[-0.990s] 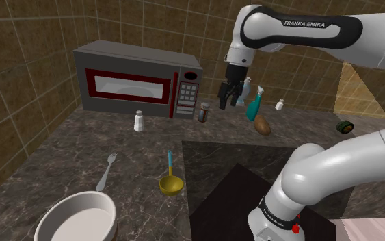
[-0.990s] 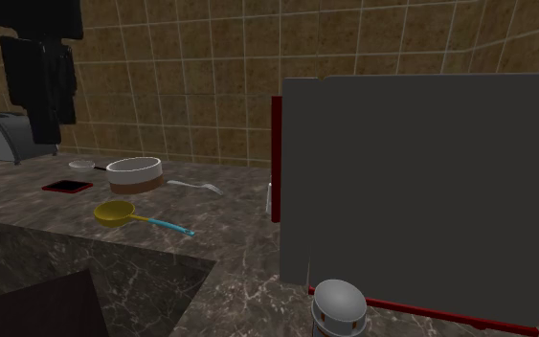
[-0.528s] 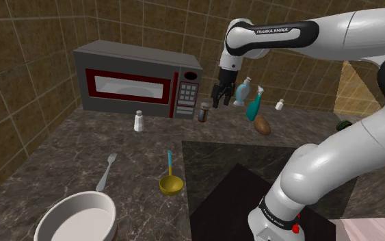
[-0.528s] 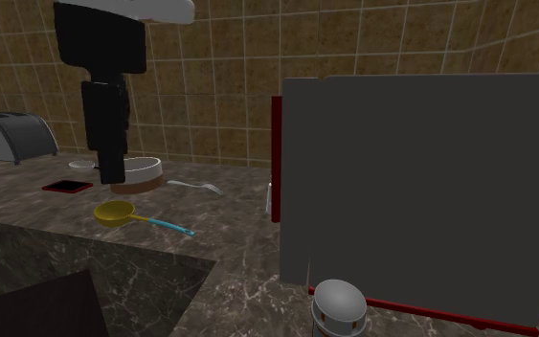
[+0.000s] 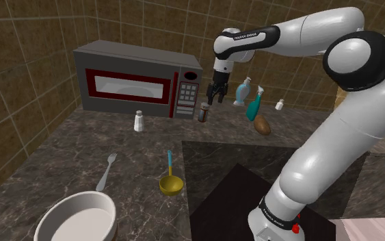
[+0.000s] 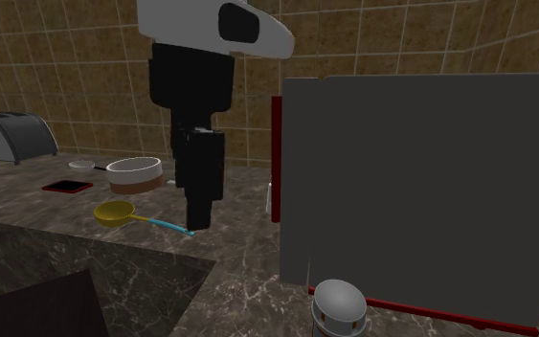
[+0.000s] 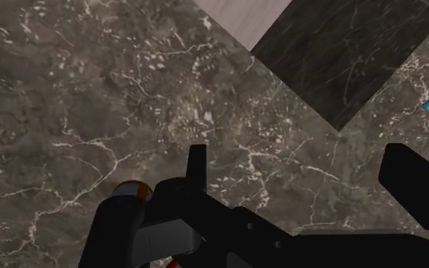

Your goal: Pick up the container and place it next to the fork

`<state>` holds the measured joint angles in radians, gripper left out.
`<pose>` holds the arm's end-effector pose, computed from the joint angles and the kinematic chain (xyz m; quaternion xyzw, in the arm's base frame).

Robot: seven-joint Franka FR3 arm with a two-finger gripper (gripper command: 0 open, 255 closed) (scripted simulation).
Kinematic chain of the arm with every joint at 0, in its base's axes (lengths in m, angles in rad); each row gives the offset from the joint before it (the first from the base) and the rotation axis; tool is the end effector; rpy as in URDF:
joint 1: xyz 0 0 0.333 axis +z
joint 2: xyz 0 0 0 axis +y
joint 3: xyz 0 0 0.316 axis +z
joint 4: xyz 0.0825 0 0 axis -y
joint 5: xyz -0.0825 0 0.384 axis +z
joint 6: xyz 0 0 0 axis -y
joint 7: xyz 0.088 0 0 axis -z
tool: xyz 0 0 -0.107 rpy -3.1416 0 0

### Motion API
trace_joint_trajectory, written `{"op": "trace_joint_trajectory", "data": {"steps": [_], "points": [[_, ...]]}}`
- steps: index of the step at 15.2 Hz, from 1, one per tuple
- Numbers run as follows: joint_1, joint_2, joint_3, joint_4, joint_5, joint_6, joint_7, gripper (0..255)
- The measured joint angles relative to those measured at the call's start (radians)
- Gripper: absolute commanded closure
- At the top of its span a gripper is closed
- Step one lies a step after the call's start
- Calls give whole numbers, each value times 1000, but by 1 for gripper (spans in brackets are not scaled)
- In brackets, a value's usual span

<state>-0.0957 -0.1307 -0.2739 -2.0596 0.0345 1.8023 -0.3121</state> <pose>0.4693 -0.1830 0.4801 -0.9968 0.0315 0.0506 0.0540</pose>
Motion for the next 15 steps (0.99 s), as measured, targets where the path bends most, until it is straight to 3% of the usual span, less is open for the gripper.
{"op": "trace_joint_trajectory", "data": {"steps": [8, 13, 15], "points": [[-51, 289, -51, 243, 75, 32, -113, 0], [-110, 496, -61, 457, 135, 11, -176, 0], [-121, 529, -60, 474, 145, 25, -187, 0]]}}
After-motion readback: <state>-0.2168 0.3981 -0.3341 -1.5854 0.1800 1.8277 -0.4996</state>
